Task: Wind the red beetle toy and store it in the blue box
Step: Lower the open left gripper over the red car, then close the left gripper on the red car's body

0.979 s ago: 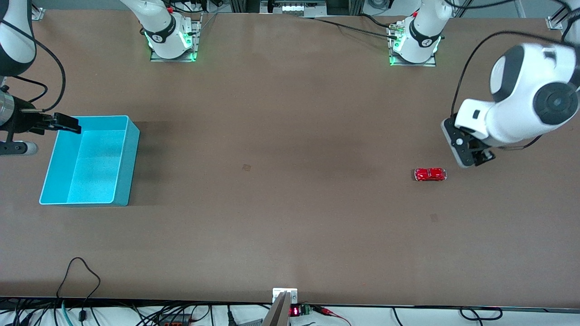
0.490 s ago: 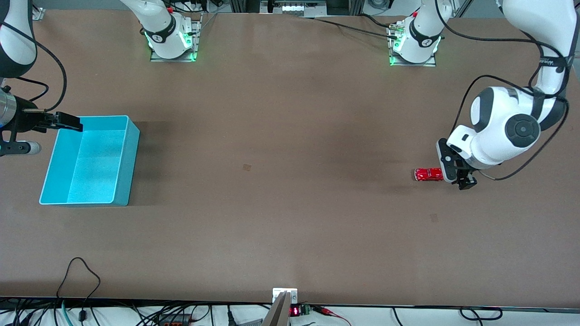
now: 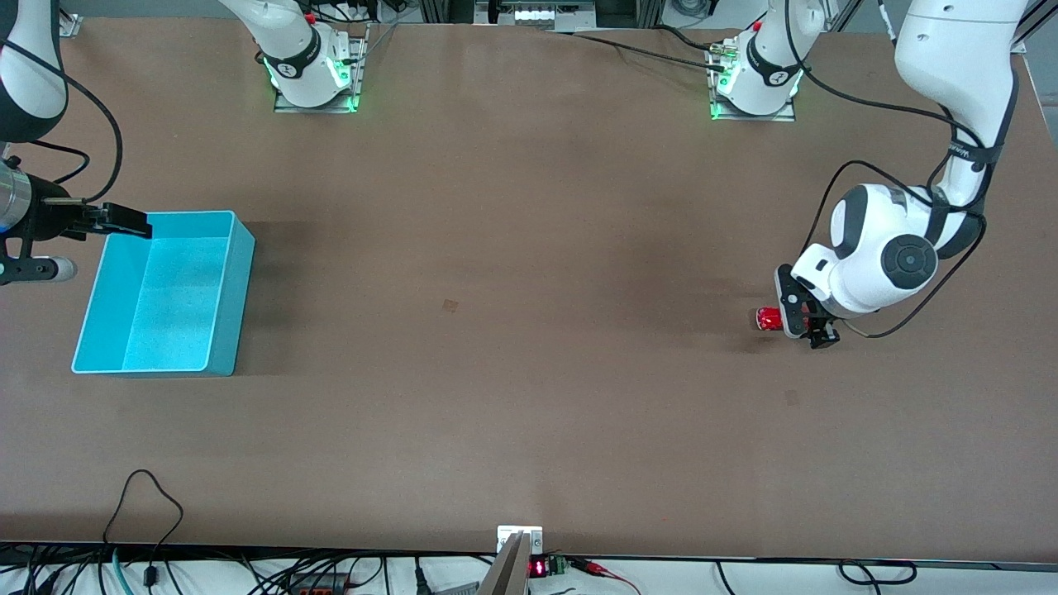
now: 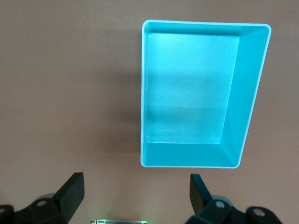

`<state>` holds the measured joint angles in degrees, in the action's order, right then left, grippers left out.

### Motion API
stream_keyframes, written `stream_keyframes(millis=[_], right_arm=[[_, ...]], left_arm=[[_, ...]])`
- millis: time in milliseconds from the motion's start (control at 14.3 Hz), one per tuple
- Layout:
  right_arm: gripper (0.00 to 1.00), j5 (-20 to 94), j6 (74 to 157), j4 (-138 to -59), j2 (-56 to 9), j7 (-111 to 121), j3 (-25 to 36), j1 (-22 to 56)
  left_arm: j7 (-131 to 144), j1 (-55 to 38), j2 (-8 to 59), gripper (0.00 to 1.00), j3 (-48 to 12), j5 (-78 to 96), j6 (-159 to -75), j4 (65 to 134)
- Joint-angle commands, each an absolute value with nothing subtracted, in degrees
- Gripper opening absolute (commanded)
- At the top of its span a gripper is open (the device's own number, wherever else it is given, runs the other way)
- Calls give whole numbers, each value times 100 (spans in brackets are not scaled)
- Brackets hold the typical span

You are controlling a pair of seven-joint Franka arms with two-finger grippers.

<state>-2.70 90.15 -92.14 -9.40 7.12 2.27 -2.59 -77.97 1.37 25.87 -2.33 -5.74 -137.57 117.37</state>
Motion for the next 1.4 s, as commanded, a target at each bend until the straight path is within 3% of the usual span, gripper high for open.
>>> stream_keyframes(millis=[0,140,350,979,1329], right_arm=[[100,-229,8930,-9185,-923,791,229,-255],[100,-229,8930,-9185,-932,852,229,-264],[100,-229,8930,-9185,-949,905,229,-264],[100,-220,8930,-9176,-949,914,229,-272],[100,-220,8930,-9176,-949,914,229,-281]], left_arm=[[-7893,141,2689,65,-255,-650,-13878,11742],[-7893,123,2689,35,-255,-650,-13869,11751],[-8067,114,2725,19,-255,-650,-13860,11751],[-8295,193,2847,17,-255,-650,-13860,11690],[-9096,904,2962,17,-255,-650,-13878,11531]])
